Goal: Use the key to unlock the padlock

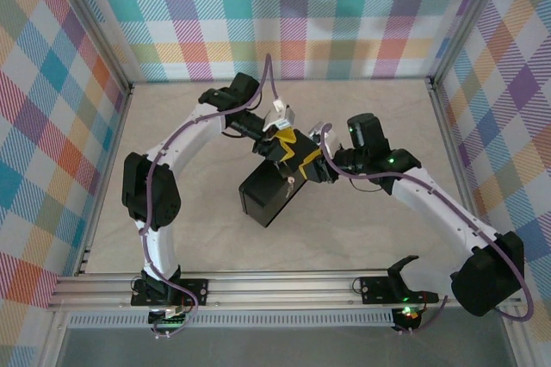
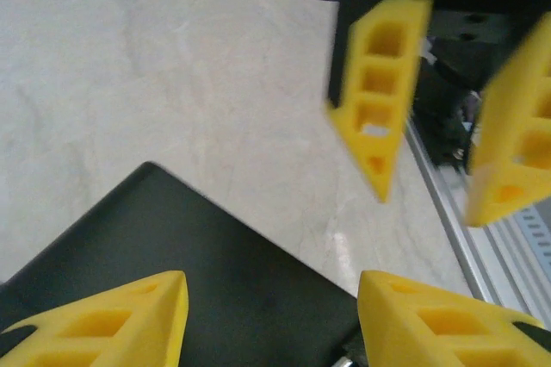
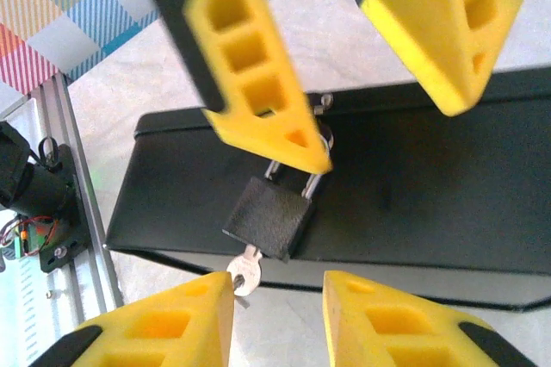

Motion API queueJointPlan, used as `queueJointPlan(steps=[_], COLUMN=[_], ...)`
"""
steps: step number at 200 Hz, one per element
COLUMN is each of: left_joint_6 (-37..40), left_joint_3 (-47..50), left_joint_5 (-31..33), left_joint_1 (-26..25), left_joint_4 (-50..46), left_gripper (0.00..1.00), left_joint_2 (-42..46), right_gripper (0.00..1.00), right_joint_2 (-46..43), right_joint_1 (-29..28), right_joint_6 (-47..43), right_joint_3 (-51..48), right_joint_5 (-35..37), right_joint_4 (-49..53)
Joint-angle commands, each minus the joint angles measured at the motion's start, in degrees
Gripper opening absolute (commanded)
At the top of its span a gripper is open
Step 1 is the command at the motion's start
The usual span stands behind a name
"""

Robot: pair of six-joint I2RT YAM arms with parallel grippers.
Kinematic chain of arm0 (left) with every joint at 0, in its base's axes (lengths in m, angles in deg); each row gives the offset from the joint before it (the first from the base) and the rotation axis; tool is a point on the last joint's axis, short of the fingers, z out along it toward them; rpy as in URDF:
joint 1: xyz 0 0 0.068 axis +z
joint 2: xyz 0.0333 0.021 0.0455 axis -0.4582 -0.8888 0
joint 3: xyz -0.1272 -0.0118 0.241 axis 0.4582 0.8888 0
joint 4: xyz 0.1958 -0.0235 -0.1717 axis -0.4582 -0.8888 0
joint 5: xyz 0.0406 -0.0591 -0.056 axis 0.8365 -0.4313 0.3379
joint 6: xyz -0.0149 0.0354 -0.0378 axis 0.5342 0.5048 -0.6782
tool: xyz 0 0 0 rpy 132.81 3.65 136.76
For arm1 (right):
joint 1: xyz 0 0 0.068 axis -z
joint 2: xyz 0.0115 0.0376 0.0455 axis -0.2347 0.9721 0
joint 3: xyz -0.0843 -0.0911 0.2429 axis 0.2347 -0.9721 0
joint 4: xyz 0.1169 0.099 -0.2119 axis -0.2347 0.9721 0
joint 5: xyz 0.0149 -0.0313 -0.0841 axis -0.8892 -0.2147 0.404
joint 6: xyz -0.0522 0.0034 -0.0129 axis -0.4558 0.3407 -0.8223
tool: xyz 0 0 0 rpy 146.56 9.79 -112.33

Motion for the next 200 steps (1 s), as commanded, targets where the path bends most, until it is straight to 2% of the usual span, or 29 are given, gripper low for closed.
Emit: queueJointPlan(steps=[1, 20, 23, 28, 34, 60, 76, 98, 158, 200], left_joint_6=[-18.0, -29.0, -30.2, -32.3, -34.8, -47.4, -56.1, -63.3, -66.4, -66.0], left_joint_3=[-2.5, -2.4, -2.2, -1.8, -1.2, 3.1, 4.6, 6.4, 18.3, 22.3], left_joint_5=[9.0, 18.4, 19.6, 21.6, 24.1, 34.5, 42.5, 50.6, 53.9, 53.2], left_joint_1=[0.6, 1.0, 1.0, 1.1, 1.2, 1.4, 1.4, 1.4, 0.4, -0.3], left_joint_4=[5.9, 7.1, 7.0, 7.1, 7.3, 10.5, 10.3, 8.4, 9.9, 10.4], left_gripper=[0.53, 0.52, 0.52, 0.53, 0.54, 0.55, 0.57, 0.57, 0.56, 0.55], left_joint_2=[3.6, 4.9, 5.2, 5.6, 6.2, 8.3, 8.9, 10.4, 17.1, 20.1], right_gripper=[0.33, 0.38, 0.4, 0.52, 0.58, 0.6, 0.71, 0.71, 0.67, 0.58], right_joint_2=[1.9, 2.5, 2.5, 2.3, 2.2, 1.5, 2.1, 3.1, 7.7, 10.2], right_joint_1=[-0.5, -3.6, -4.0, -5.2, -6.3, -10.3, -12.2, -14.6, -17.3, -17.4], right_joint_6=[-1.5, -0.7, -0.5, -0.1, 0.4, 4.0, 4.8, 6.1, 9.1, 10.0], right_joint_3=[3.8, 3.6, 3.1, 2.6, 2.3, -0.5, 0.4, 1.7, 4.2, 5.9], right_joint_5=[-1.0, 2.3, 3.4, 4.9, 6.5, 14.6, 19.1, 23.8, 32.2, 32.6], right_joint_4=[2.2, 1.8, 1.5, 1.0, 1.0, -2.3, -1.0, 0.8, 1.1, 1.2])
